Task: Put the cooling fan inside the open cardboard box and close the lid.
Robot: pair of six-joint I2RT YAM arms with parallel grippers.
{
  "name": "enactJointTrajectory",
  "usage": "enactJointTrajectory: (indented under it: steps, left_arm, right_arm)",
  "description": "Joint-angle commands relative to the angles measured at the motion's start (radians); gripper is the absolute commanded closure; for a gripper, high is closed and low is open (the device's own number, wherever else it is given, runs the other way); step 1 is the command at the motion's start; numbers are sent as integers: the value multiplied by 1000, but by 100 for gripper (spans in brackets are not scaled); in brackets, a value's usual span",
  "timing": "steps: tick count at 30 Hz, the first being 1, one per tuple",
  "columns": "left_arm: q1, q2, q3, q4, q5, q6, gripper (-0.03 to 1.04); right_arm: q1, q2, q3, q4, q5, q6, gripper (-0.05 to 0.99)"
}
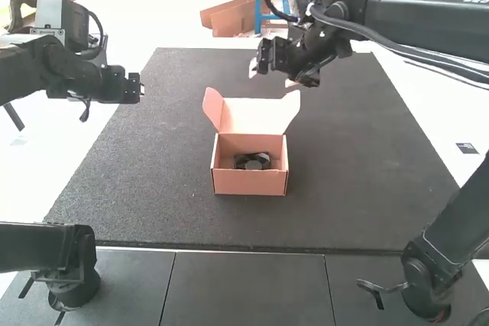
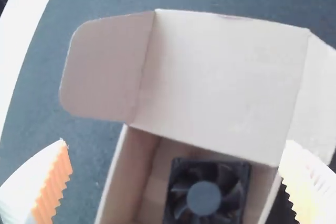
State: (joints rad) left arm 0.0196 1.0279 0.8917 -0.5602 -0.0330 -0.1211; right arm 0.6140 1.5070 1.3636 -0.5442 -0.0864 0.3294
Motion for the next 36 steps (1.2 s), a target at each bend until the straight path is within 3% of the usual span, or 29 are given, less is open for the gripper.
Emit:
enactJointTrajectory:
  steps: [1, 4, 8, 16, 36]
  left_arm:
    - [-3, 27, 15, 23, 15, -5, 4]
    - [-29, 60, 21, 51, 13, -3, 4]
    - [-84, 110, 35, 91, 12, -5, 4]
    - [-162, 238, 84, 160, -1, -32, 4]
    - [-165, 495, 234, 229, -2, -45, 4]
  right_arm:
    - [-63, -79, -40, 27, 63, -132, 3]
    - [-94, -133, -89, 63, 86, -191, 3]
    - [-131, -185, -159, 107, 88, -205, 3]
    - [-203, -195, -230, 194, 45, -197, 3]
    - [-220, 87, -63, 236, -84, -121, 3]
